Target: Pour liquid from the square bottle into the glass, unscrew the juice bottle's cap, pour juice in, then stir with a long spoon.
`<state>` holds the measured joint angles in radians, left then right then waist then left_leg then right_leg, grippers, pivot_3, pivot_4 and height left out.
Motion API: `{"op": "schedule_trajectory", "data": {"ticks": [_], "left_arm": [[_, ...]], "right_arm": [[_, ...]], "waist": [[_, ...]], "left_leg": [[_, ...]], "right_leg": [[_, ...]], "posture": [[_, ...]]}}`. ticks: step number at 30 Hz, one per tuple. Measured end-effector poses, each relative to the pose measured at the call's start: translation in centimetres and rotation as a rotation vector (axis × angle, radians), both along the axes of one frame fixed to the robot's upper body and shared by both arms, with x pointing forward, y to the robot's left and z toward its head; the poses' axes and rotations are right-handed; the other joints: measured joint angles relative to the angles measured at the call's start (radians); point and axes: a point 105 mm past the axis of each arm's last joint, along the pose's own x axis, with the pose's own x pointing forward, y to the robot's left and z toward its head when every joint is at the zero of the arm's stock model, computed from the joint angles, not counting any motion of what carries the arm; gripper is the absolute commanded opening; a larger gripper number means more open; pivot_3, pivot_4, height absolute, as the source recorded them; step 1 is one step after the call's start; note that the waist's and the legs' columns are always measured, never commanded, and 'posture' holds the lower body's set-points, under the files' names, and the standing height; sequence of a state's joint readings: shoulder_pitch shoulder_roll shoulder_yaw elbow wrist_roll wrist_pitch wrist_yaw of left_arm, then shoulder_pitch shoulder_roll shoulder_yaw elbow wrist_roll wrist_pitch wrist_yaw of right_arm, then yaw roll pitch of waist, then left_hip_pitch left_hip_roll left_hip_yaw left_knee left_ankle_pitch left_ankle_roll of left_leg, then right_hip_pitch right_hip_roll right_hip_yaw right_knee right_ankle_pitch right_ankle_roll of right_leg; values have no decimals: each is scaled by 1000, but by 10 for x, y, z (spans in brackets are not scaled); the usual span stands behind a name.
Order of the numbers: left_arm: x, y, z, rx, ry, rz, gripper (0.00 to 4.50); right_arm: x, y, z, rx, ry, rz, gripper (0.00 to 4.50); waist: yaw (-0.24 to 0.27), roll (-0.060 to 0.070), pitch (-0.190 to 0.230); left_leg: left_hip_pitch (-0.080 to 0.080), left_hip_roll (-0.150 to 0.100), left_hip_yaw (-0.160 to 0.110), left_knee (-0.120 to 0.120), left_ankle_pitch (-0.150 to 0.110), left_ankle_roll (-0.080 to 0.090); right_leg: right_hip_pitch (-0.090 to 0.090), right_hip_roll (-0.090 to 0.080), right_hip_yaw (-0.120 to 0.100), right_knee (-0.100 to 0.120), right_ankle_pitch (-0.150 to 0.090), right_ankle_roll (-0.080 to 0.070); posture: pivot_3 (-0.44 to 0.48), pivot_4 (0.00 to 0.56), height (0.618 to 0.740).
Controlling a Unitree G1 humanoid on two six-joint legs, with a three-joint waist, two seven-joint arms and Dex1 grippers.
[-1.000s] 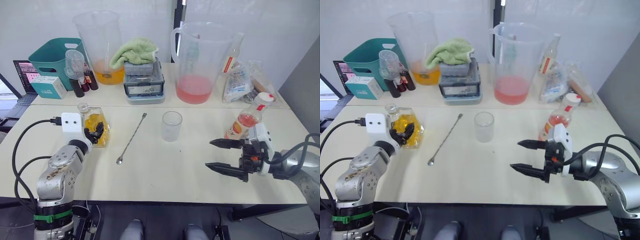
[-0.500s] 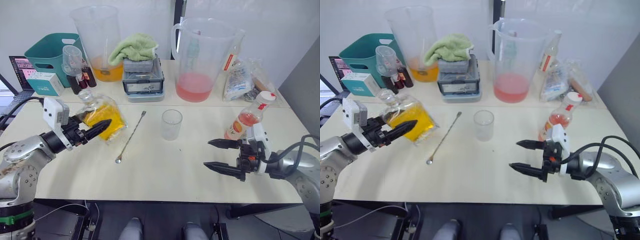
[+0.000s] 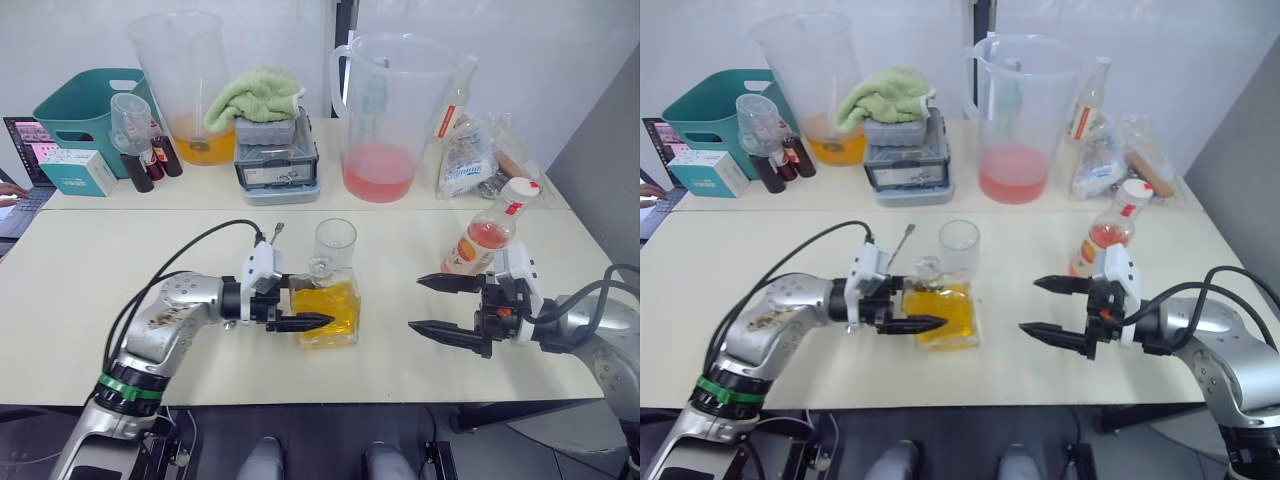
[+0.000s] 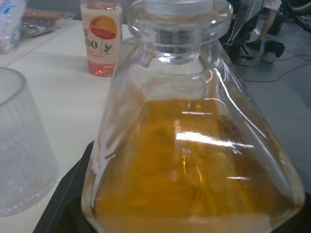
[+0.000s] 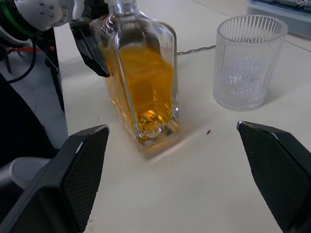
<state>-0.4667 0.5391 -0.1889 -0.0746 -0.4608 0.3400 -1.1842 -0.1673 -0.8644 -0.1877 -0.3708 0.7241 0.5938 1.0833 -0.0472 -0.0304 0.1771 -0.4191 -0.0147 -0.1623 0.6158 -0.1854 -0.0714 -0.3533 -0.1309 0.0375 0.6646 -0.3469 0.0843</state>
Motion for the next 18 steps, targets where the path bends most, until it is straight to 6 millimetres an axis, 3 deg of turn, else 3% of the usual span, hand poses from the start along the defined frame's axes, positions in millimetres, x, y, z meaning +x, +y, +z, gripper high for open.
{"op": "schedule_trajectory", "data": {"ticks": [5,7,9,14,18], "left_arm": [[1,-13,-5,45,-99,-68,2804],[1,-14,-7,51,-119,-79,3826],[4,-14,-11,55,-112,-62,4459],[7,-12,-6,27,-82,-36,4484],[3,-12,11,-32,-48,-46,4484]], "right_arm": [[0,-2,4,-8,-13,-18,4500],[-1,-1,4,-10,-10,-20,4500],[0,-1,4,-10,-10,-23,4500],[1,-2,4,-11,-7,-34,4500],[1,-2,4,-12,-8,-41,4500]], "waist": [[12,0,0],[14,0,0],[13,0,0],[7,0,0],[5,0,0]], "left_leg": [[1,0,0,2,0,0],[1,0,0,3,0,0],[2,0,-1,4,0,1],[2,0,-1,4,0,1],[2,0,-1,5,0,1]], "right_leg": [[2,0,0,0,0,1],[3,0,0,1,1,1],[3,0,0,2,1,1],[3,0,0,2,1,1],[3,0,0,2,1,1]], "posture": [[0,150,740],[0,150,740],[0,150,740],[0,150,740],[0,150,740]]}}
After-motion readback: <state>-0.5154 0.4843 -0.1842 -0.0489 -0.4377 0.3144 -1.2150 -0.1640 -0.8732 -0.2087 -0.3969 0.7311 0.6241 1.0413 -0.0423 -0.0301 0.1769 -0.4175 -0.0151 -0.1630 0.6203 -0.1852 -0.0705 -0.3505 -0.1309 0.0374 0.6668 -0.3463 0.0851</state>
